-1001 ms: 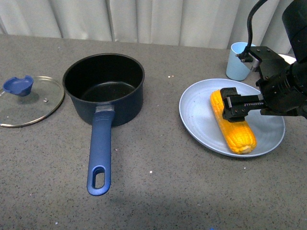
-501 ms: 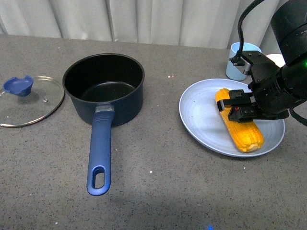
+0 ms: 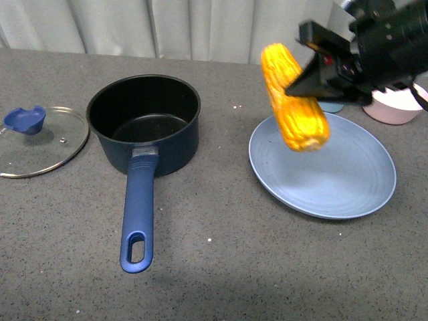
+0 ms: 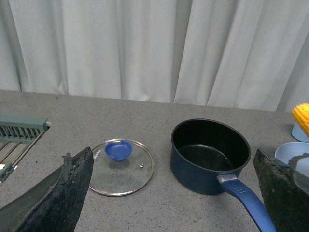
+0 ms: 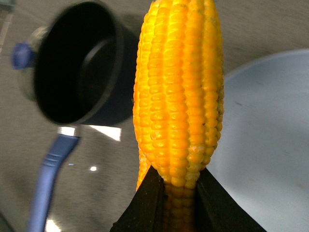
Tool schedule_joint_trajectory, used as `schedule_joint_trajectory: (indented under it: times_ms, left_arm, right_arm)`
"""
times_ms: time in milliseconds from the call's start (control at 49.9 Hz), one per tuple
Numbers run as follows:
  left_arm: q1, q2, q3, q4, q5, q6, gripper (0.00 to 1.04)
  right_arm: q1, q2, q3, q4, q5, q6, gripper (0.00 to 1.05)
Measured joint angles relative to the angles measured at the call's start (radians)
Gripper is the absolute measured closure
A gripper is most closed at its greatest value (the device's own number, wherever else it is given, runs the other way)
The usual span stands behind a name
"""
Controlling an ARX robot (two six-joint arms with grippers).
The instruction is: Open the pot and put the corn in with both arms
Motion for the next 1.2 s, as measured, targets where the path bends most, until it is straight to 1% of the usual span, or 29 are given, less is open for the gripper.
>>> schedule_joint_trajectory:
  times_ms: [120,260,380,541,681,821,881,941,961,1021,1041,1141,1201]
  left_arm:
    - [0.000,0.000,0.000,0.000,0.000,0.000,0.06]
    - [0.000,0.000,0.000,0.000,0.000,0.000,0.06]
    - [0.000,0.000,0.000,0.000,0.000,0.000,0.06]
    - [0.000,0.000,0.000,0.000,0.000,0.000,0.06]
    - [0.000,0.000,0.000,0.000,0.000,0.000,0.06]
    - [0.000,0.000,0.000,0.000,0.000,0.000,0.06]
    - [0.000,0.000,0.000,0.000,0.000,0.000,0.06]
    - [0.000,0.000,0.000,0.000,0.000,0.000,0.06]
    - [0.000,0.000,0.000,0.000,0.000,0.000,0.06]
    - [0.000,0.000,0.000,0.000,0.000,0.000,0.06]
    - [0.000,0.000,0.000,0.000,0.000,0.000,0.06]
    - [0.000,0.000,0.000,0.000,0.000,0.000,0.06]
    - [0.000,0.000,0.000,0.000,0.000,0.000,0.06]
  right_arm:
    - [0.060,0.020,0.084,0.001,-0.080,0.059,0.94]
    - [0.134,0.114,0.237,-0.019,-0.122,0.116,0.94]
    - [0.177,0.233,0.377,-0.088,-0.122,0.130,0.94]
    - [0.203,0.351,0.527,-0.152,-0.122,0.132,0.95]
    - [0.211,0.396,0.604,-0.182,-0.120,0.146,0.95]
    - [0.215,0.420,0.636,-0.214,-0.100,0.145,0.95]
    - [0.215,0.426,0.640,-0.216,-0.100,0.146,0.87]
    - [0.215,0.436,0.645,-0.216,-0.097,0.150,0.74]
    - [0.215,0.439,0.650,-0.217,-0.092,0.153,0.68]
    - [0.215,0.442,0.653,-0.217,-0.085,0.156,0.57]
    - [0.215,0.442,0.653,-0.217,-0.085,0.156,0.55]
    - [0.215,0.442,0.653,-0.216,-0.083,0.156,0.39]
    - [0.215,0.441,0.652,-0.209,-0.076,0.156,0.25]
